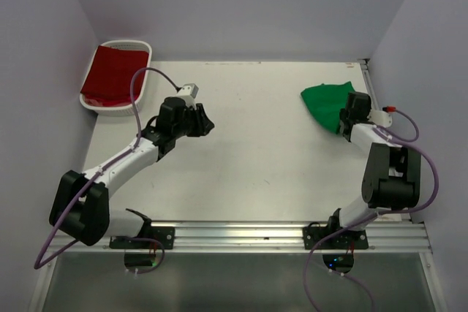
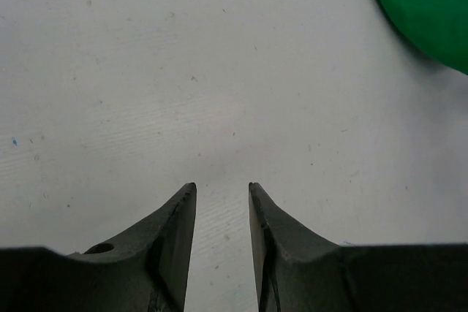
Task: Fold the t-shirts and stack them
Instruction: Put the neatly folded tshirt into the corner of the board with the right arm
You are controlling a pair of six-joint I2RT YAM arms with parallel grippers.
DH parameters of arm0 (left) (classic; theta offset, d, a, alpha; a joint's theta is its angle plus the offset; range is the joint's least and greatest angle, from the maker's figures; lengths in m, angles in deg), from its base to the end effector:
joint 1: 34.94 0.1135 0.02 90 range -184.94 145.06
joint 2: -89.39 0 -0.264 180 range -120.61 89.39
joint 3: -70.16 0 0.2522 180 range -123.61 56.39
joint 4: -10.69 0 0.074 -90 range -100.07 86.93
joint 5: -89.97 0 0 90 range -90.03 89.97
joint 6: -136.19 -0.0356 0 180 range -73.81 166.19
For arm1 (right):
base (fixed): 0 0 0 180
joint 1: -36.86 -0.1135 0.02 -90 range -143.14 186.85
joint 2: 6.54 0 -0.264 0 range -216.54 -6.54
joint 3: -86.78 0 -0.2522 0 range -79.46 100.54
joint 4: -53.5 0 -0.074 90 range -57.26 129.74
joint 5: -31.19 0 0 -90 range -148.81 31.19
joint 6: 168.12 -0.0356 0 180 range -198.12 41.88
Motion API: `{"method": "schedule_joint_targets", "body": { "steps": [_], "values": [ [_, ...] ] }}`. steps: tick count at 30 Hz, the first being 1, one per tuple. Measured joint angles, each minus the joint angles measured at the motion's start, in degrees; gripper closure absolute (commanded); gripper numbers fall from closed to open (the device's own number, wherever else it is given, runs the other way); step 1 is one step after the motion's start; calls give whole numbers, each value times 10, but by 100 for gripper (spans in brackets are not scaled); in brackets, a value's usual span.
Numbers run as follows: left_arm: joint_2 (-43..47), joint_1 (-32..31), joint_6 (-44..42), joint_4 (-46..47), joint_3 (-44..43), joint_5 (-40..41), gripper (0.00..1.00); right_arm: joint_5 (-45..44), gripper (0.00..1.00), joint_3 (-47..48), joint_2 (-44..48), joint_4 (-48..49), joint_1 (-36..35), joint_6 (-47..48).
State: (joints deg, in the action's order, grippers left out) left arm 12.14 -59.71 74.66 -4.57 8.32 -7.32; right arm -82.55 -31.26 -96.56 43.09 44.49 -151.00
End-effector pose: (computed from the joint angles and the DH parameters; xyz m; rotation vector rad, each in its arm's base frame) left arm 0.2695 -0.1293 0.2482 0.0087 2.1782 -0.6795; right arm 0.3213 -0.0575 0.1926 1.5711 1.5147 0.1806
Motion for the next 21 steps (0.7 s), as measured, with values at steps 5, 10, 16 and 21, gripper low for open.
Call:
{"method": "schedule_joint_targets", "body": {
  "steps": [5, 10, 16, 21],
  "values": [
    [15, 0, 1, -15, 12, -10, 64, -38, 100, 58, -52, -39, 7, -14],
    [20, 0, 1, -31, 12, -10, 67, -33, 100, 125, -140, -72, 35, -20],
    [21, 0, 1, -42, 12, -10, 69, -5, 100, 200, -226, -71, 61, -12],
    [20, 0, 1, -42, 12, -10, 72, 41, 100, 254, -269, -44, 75, -7]
  ]
}}
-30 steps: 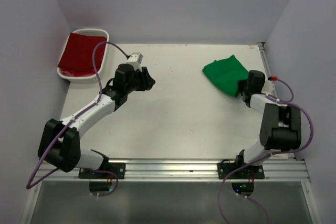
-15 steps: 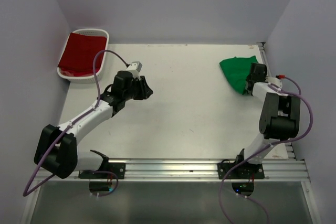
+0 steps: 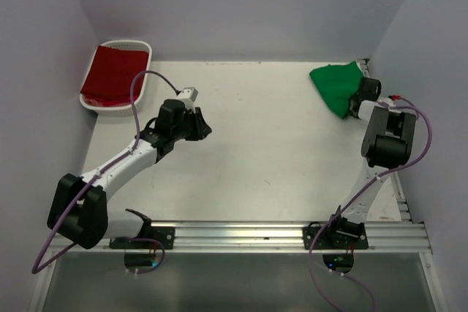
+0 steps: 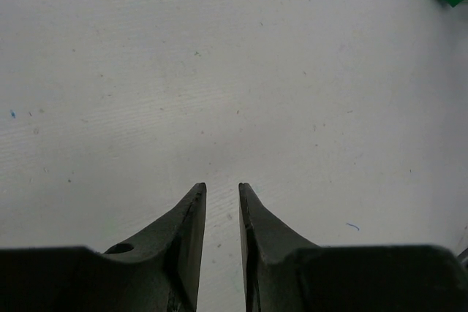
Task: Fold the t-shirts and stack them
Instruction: Put the neatly folded tshirt into the corner of the board with the right arm
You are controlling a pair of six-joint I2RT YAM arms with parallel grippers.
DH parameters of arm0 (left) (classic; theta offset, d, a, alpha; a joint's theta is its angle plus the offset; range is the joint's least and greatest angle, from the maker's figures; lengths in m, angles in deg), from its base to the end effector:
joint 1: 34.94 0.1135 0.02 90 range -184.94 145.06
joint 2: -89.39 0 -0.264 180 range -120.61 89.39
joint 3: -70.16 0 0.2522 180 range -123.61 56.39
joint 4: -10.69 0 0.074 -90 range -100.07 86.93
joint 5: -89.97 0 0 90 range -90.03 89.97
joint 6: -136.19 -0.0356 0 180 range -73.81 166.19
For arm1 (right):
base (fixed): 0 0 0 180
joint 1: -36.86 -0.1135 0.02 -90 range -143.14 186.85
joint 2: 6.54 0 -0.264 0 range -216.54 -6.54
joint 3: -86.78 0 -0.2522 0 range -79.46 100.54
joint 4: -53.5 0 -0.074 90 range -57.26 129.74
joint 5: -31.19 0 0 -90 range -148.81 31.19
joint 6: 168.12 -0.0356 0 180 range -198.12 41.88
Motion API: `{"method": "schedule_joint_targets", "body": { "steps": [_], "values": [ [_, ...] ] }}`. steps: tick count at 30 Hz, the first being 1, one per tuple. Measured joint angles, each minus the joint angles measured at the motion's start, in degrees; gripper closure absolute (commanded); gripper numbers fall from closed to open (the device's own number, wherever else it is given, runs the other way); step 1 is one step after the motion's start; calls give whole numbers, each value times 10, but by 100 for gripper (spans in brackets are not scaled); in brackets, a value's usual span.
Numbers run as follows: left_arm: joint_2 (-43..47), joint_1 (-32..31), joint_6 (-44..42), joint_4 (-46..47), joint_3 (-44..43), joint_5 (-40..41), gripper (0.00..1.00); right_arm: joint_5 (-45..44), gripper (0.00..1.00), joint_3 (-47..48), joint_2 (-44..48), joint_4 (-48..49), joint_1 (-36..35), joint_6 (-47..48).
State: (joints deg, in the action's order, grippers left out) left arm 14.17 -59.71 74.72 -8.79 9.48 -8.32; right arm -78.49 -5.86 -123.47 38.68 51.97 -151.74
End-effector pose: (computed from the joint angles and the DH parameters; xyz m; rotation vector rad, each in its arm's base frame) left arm 0.2587 -0.1250 0.2443 0.0127 2.2403 -0.6787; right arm 0.4176 -0.1252 0.1492 1.7183 1.5183 0.1238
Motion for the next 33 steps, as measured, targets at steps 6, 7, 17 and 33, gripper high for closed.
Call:
{"method": "schedule_joint_targets", "body": {
  "steps": [6, 7, 17, 33],
  "values": [
    [-11, -1, 0, -1, -2, 1, 77, 89, 100, 32, -63, 96, 18, -57],
    [-13, -1, 0, -2, -2, 1, 77, 100, 100, 34, -73, 112, 21, -69],
    [-15, -1, 0, -26, -2, 11, 81, 107, 100, 4, -90, 236, 26, -108],
    [-27, -8, 0, -28, -2, 11, 86, 73, 100, -114, -37, 352, 52, -96]
  ]
}}
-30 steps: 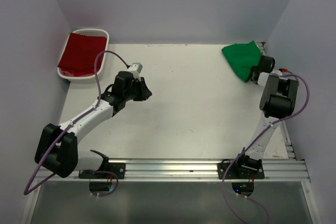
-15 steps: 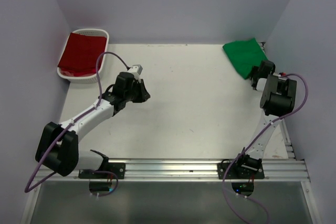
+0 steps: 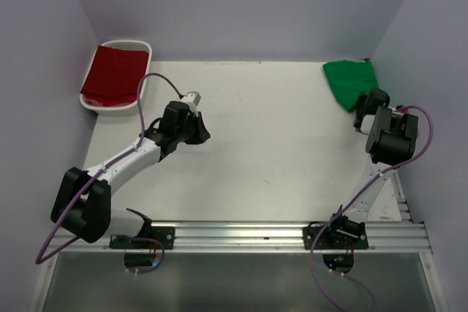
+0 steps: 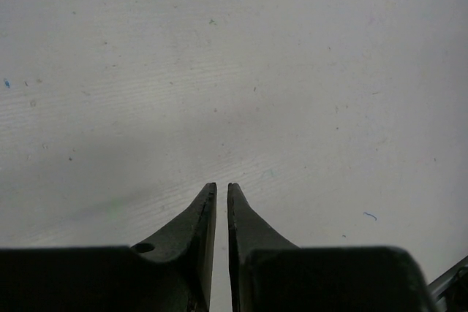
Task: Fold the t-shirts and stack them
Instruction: Put the neatly folded tshirt into the corner of the board with the right arm
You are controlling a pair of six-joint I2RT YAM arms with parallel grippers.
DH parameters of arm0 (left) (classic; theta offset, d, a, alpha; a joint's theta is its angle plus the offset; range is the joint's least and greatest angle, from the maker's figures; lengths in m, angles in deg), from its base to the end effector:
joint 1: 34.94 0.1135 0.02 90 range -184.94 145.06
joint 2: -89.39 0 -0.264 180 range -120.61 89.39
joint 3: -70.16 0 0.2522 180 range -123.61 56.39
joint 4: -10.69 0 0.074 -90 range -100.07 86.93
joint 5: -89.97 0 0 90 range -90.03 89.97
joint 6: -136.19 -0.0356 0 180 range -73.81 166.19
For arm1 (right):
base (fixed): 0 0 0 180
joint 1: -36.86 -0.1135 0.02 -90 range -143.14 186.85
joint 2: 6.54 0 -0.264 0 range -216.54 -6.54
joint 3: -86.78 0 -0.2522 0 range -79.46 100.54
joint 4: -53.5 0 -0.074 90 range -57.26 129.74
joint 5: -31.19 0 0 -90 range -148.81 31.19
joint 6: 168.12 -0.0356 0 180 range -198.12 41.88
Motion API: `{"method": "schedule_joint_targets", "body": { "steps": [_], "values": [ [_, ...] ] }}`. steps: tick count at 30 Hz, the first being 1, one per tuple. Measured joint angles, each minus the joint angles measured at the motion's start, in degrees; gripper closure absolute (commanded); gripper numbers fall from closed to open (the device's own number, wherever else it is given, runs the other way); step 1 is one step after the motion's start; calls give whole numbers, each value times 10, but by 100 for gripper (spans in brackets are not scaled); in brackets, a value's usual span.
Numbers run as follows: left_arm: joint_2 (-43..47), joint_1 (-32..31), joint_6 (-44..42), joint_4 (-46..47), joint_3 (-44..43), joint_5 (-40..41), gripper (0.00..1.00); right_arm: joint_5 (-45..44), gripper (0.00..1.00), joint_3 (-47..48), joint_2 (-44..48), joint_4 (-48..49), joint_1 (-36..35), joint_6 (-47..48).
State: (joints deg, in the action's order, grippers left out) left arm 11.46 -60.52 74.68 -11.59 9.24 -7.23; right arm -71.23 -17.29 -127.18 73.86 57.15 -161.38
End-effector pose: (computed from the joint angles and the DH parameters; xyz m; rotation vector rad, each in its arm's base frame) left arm 0.2602 -0.1295 0.2287 0.0103 2.3317 -0.6326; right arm 0.4034 -0.1573 0.1184 1.6698 1.1352 0.4917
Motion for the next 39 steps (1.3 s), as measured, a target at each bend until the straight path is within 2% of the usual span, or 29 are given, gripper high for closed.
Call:
{"method": "schedule_joint_targets", "body": {
  "steps": [4, 7, 18, 19, 21, 22, 25, 28, 33, 39],
  "values": [
    [0, -1, 0, -1, 0, 0, 87, 47, 100, 101, -56, -1, 0, 12],
    [1, -1, 0, -2, 0, 1, 87, 69, 100, 137, -68, -2, -3, 20],
    [10, -10, 0, -2, 0, 4, 87, 98, 100, 111, -55, -1, -8, 51],
    [12, -11, 0, -2, 0, 4, 87, 101, 92, 108, -52, -1, -8, 54],
    [17, -12, 0, -2, 0, 4, 86, 105, 57, 98, -41, -2, -11, 59],
    [21, -12, 0, -2, 0, 4, 85, 106, 37, 94, -36, -3, -12, 63],
    [33, -12, 0, -2, 0, 5, 83, 114, 12, 76, -12, -2, -17, 84],
    [43, -12, 2, -1, 3, 4, 80, 118, 1, 37, 28, 1, -20, 100],
    [67, -12, 5, -1, 16, 4, 76, 104, 1, -40, 130, -4, -27, 131],
    [100, -12, 10, 3, 30, 0, 61, 100, 1, -119, 295, -50, -35, 181]
  ]
}}
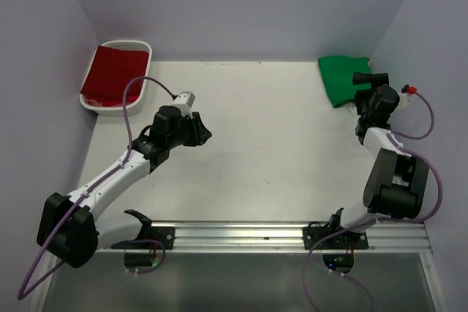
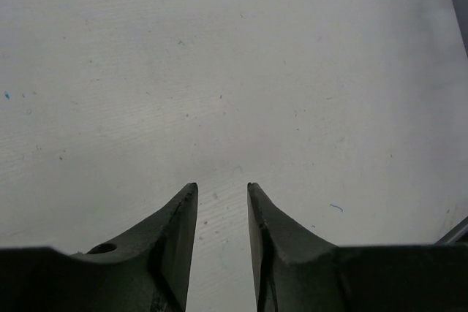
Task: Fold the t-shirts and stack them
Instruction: Put the neatly folded tshirt into the corner of the board with the right arm
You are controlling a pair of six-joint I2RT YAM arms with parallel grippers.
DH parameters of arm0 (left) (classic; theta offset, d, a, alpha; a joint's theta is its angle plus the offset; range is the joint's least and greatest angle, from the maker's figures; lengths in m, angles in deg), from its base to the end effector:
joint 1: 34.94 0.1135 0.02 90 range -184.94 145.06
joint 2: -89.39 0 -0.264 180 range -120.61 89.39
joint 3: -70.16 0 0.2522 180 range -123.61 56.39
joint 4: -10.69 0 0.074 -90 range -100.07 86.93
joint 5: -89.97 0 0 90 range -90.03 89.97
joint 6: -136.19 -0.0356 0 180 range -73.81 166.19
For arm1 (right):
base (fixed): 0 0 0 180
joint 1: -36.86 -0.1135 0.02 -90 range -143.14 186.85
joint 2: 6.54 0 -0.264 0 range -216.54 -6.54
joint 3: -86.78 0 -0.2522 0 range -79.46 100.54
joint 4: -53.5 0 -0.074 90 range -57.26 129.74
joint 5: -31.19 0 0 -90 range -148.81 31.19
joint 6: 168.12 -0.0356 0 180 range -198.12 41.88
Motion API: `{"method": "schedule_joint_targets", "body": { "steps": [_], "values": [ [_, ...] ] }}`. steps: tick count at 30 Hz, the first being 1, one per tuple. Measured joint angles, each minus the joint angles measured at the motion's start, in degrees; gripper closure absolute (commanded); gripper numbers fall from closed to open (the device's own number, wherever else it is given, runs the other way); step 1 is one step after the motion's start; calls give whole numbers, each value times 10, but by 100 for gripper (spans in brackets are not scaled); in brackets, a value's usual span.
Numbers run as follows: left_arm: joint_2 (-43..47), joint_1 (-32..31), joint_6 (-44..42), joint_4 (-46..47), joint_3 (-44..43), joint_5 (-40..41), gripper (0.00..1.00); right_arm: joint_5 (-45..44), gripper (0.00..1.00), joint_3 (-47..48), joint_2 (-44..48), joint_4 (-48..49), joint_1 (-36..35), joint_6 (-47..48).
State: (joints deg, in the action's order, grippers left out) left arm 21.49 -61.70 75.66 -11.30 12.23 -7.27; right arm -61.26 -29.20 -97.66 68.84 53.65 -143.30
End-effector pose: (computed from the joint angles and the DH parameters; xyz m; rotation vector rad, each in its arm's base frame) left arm 0.2318 -0.1219 0.2566 0.0252 2.2079 -0.7000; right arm 0.3413 -0.1046 0.2402 1.2118 1.3467 0.5684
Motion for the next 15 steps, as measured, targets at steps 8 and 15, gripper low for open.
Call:
{"method": "schedule_joint_targets", "body": {
  "steps": [8, 15],
  "values": [
    [67, 0, 2, 6, 14, -7, 8, 89, 1, -15, 202, -177, -115, 187],
    [109, 0, -2, 14, 35, -10, 0, 161, 1, -21, 251, -327, -245, 330]
  ]
}}
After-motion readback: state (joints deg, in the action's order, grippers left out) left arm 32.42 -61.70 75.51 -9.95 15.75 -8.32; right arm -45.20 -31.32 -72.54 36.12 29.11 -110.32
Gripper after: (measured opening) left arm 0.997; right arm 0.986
